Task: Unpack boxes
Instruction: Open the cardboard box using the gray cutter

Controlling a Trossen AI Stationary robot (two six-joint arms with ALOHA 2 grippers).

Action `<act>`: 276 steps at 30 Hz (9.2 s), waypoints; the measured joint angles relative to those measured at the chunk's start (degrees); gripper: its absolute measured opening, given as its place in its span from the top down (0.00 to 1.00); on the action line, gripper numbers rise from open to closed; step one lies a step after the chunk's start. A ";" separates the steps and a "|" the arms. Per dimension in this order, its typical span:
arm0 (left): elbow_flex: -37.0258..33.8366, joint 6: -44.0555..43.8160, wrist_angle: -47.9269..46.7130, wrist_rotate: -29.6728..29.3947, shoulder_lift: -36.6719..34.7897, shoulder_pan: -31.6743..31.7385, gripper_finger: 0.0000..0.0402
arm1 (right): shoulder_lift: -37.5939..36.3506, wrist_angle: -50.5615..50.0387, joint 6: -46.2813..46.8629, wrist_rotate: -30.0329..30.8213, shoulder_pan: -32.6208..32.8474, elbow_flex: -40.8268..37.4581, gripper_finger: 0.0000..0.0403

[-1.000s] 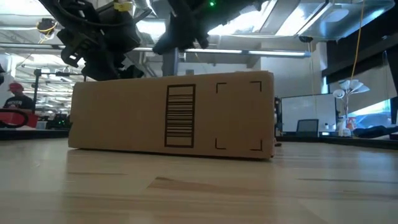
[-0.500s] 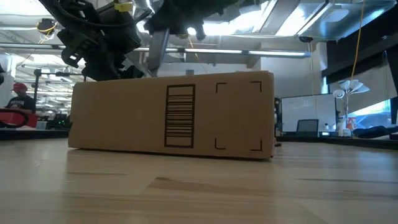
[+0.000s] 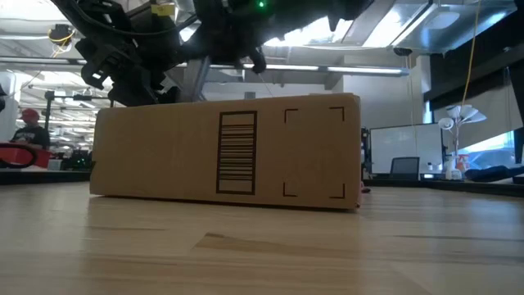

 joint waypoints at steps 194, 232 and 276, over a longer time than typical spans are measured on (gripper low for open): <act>5.79 1.31 -1.99 4.85 8.37 0.04 0.38 | -5.43 -35.60 0.15 -3.47 1.33 5.60 0.84; 6.14 1.33 -2.39 4.01 8.59 0.11 0.38 | -11.41 -53.51 10.25 -9.65 2.19 5.49 0.85; 6.78 1.76 -6.49 1.99 8.46 3.82 0.38 | -21.22 -70.09 15.32 -11.09 4.14 5.70 0.83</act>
